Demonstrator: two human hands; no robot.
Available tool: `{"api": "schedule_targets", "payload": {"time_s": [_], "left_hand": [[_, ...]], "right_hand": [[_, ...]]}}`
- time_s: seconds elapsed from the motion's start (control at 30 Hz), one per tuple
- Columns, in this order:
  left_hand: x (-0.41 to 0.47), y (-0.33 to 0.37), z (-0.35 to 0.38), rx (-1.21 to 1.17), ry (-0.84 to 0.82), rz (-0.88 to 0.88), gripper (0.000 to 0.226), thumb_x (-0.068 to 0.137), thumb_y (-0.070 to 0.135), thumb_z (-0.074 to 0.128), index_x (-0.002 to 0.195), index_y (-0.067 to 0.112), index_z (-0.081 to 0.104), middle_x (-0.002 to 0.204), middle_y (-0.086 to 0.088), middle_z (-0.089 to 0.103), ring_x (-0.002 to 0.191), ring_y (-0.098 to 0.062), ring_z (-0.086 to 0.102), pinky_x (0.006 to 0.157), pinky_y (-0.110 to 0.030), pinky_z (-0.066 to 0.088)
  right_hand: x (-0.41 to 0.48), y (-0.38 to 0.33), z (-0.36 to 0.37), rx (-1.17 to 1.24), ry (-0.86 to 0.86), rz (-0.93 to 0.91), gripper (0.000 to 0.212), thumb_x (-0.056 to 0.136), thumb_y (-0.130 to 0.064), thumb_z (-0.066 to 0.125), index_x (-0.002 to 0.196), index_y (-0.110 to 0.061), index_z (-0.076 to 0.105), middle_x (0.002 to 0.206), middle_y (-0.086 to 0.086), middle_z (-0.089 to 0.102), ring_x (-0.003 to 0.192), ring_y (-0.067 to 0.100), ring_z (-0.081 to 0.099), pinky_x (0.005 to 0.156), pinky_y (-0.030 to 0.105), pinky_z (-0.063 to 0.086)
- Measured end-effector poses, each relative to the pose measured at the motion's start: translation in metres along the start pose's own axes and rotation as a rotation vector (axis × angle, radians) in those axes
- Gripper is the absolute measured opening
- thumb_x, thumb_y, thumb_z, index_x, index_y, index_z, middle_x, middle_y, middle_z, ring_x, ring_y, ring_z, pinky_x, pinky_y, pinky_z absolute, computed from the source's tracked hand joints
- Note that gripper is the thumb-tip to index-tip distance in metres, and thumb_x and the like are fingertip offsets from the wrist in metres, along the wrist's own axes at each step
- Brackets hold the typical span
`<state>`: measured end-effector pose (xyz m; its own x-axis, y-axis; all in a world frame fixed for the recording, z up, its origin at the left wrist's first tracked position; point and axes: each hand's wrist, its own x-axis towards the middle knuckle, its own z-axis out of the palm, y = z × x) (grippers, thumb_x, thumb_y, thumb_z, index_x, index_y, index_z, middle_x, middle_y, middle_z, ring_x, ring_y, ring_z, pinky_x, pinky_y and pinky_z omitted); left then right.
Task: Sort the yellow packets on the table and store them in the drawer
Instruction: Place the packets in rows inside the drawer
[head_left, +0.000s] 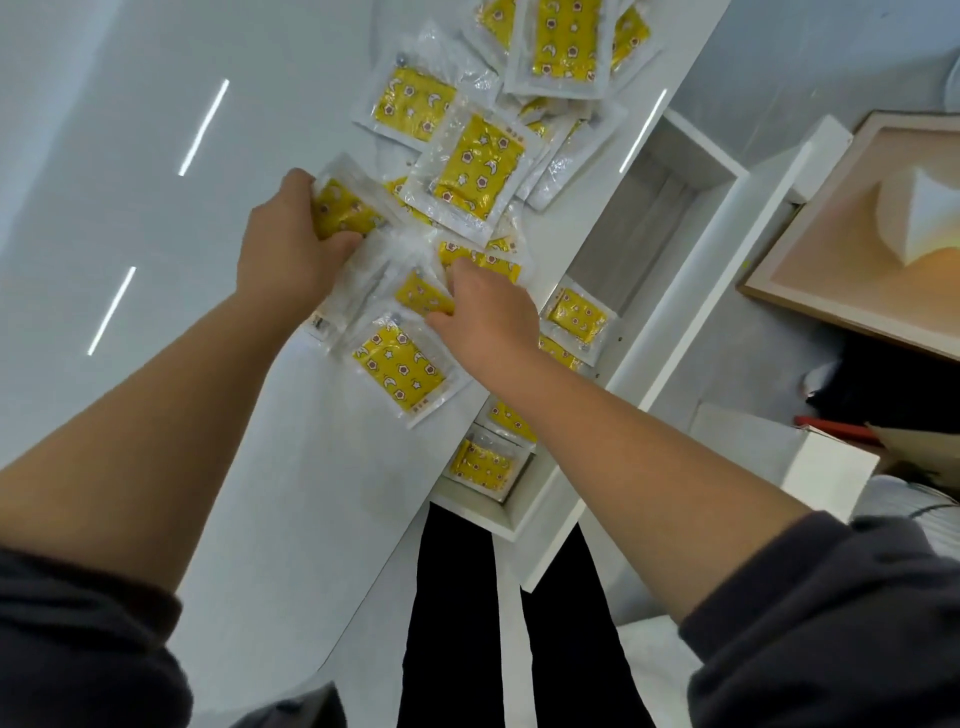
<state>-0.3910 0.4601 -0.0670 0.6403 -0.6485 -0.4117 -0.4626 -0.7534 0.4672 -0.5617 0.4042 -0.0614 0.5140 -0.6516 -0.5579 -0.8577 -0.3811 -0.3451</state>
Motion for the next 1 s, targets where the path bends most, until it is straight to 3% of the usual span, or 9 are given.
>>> {"api": "schedule_targets", "payload": {"time_s": [0.1,0.17,0.27,0.37,0.5,0.57,0.73,0.9,1.0], "left_hand": [[-0.018,-0.014,-0.008,-0.042,-0.07,-0.049,0.024,0.087,0.024,0.064,0.093,0.009,0.047,0.077,-0.002,0.047,0.081,-0.023,0.045,0.058,-0.028,0.033],[-0.031,-0.028,-0.009,0.0,-0.155,-0.075,0.023,0.088,0.024,0.063,0.092,0.005,0.05,0.084,-0.009,0.052,0.083,-0.026,0.049,0.066,-0.032,0.036],[-0.046,-0.045,-0.007,0.067,-0.229,-0.099,0.025,0.087,0.023,0.064,0.087,0.0,0.052,0.089,-0.016,0.054,0.084,-0.031,0.052,0.068,-0.035,0.036],[-0.05,-0.051,-0.006,0.135,-0.157,-0.026,0.024,0.08,0.02,0.069,0.082,0.001,0.054,0.11,-0.019,0.049,0.103,-0.035,0.049,0.079,-0.04,0.042],[-0.04,-0.052,0.003,0.22,-0.131,0.017,0.03,0.082,0.018,0.067,0.103,0.0,0.057,0.15,-0.018,0.028,0.135,-0.037,0.028,0.104,-0.049,0.033],[-0.035,-0.051,0.01,0.243,-0.144,0.012,0.032,0.081,0.016,0.065,0.107,-0.001,0.056,0.151,-0.019,0.026,0.133,-0.039,0.03,0.102,-0.05,0.035],[-0.033,-0.048,0.017,0.249,-0.056,-0.008,0.025,0.081,0.016,0.065,0.097,-0.001,0.055,0.13,-0.02,0.038,0.107,-0.041,0.047,0.087,-0.046,0.043],[-0.034,-0.055,0.022,0.266,-0.05,0.046,0.027,0.081,0.014,0.065,0.1,-0.002,0.055,0.147,-0.021,0.028,0.129,-0.042,0.032,0.095,-0.05,0.039],[-0.032,-0.054,0.021,0.214,-0.066,0.047,0.022,0.083,0.013,0.065,0.097,0.0,0.055,0.143,-0.018,0.03,0.124,-0.039,0.035,0.091,-0.047,0.043]], "right_hand": [[-0.012,0.013,-0.006,0.192,-0.059,0.08,0.028,0.089,-0.032,0.064,0.089,-0.016,0.041,0.07,-0.007,0.041,0.068,0.018,0.046,0.053,0.031,0.034],[-0.02,0.022,-0.008,0.312,-0.082,0.132,0.026,0.088,-0.031,0.065,0.084,-0.014,0.045,0.07,-0.005,0.043,0.066,0.017,0.046,0.056,0.033,0.039],[-0.033,0.026,-0.014,0.408,-0.219,0.17,0.032,0.087,-0.027,0.066,0.07,-0.019,0.04,0.067,-0.005,0.038,0.061,0.013,0.04,0.052,0.028,0.031],[-0.04,0.017,-0.01,0.39,-0.293,0.134,0.025,0.084,-0.025,0.069,0.075,-0.011,0.05,0.067,-0.003,0.039,0.06,0.014,0.042,0.052,0.028,0.03],[-0.04,-0.004,0.021,0.232,-0.206,0.101,0.023,0.083,-0.028,0.069,0.09,-0.008,0.059,0.106,0.007,0.049,0.089,0.024,0.052,0.075,0.037,0.047],[-0.042,-0.012,0.036,0.166,-0.118,0.131,0.023,0.086,-0.026,0.067,0.1,-0.009,0.062,0.119,0.006,0.045,0.101,0.026,0.051,0.086,0.04,0.047],[-0.05,-0.022,0.056,0.077,0.018,0.173,0.018,0.085,-0.018,0.068,0.1,-0.016,0.059,0.12,0.003,0.04,0.097,0.023,0.052,0.086,0.035,0.034],[-0.05,-0.02,0.058,0.149,-0.011,0.195,0.021,0.089,-0.021,0.064,0.108,-0.015,0.057,0.122,0.004,0.045,0.086,0.025,0.06,0.087,0.035,0.034],[-0.056,-0.016,0.055,0.274,-0.055,0.108,0.015,0.09,-0.019,0.062,0.092,-0.015,0.048,0.091,0.001,0.054,0.082,0.028,0.058,0.073,0.035,0.04]]}}
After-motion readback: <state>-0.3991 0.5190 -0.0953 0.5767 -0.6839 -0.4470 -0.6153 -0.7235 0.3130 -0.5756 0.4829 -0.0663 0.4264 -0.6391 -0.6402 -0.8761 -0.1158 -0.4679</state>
